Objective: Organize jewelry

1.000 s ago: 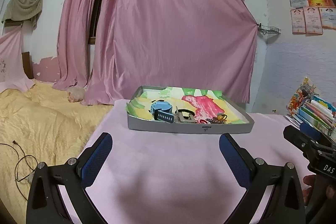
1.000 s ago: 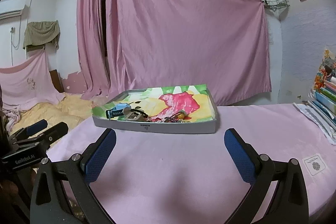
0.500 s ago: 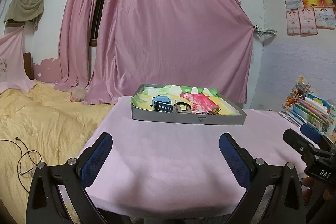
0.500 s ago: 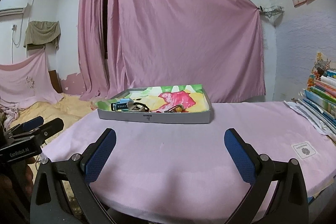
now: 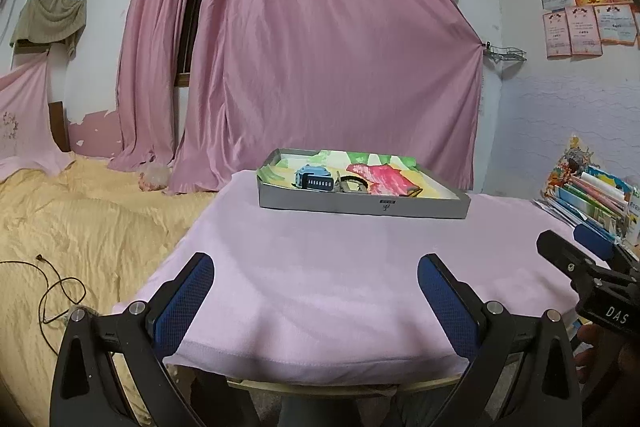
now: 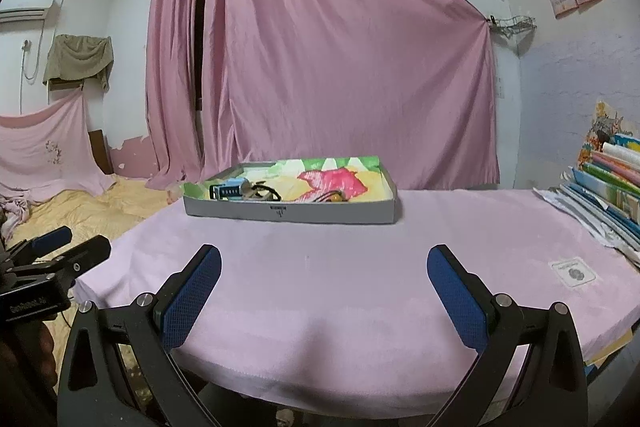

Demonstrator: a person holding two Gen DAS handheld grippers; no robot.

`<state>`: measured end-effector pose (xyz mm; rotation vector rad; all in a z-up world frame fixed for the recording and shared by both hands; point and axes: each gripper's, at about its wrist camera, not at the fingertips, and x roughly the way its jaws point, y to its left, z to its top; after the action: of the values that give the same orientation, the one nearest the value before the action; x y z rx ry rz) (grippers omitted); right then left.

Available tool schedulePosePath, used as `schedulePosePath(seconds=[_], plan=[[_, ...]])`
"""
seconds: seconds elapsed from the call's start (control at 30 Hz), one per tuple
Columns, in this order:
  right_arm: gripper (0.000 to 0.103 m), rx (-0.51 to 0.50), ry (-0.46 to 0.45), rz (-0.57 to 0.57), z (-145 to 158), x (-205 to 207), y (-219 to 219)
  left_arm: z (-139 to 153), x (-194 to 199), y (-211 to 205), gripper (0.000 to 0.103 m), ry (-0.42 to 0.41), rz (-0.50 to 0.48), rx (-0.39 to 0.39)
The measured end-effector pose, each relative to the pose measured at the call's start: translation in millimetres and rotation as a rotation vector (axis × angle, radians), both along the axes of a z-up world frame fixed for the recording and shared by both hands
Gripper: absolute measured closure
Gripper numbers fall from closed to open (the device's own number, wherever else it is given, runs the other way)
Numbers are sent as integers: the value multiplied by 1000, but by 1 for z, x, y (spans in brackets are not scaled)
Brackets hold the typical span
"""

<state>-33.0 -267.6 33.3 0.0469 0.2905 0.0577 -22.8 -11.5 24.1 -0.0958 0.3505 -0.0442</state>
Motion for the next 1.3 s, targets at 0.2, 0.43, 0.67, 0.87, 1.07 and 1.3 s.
schedulePosePath(seconds=[0.2,0.43,0.67,0.87,1.07,1.3], plan=[[2,6,20,4,-4,6,2,-2,3,2,1,6,9,-3],[2,6,30,4,-4,10,4,-4,6,2,1,13,11,-2],[2,7,34,5,-4,11,5,-6,8,3,1,18,11,-3],[2,5,32,7,-3,11,6,-7,8,5,1,19,13,-4],[2,5,32,7,-3,11,7,-7,9,5,1,19,13,-4],[2,9,30,7,-4,11,8,-7,8,5,1,21,12,-3]])
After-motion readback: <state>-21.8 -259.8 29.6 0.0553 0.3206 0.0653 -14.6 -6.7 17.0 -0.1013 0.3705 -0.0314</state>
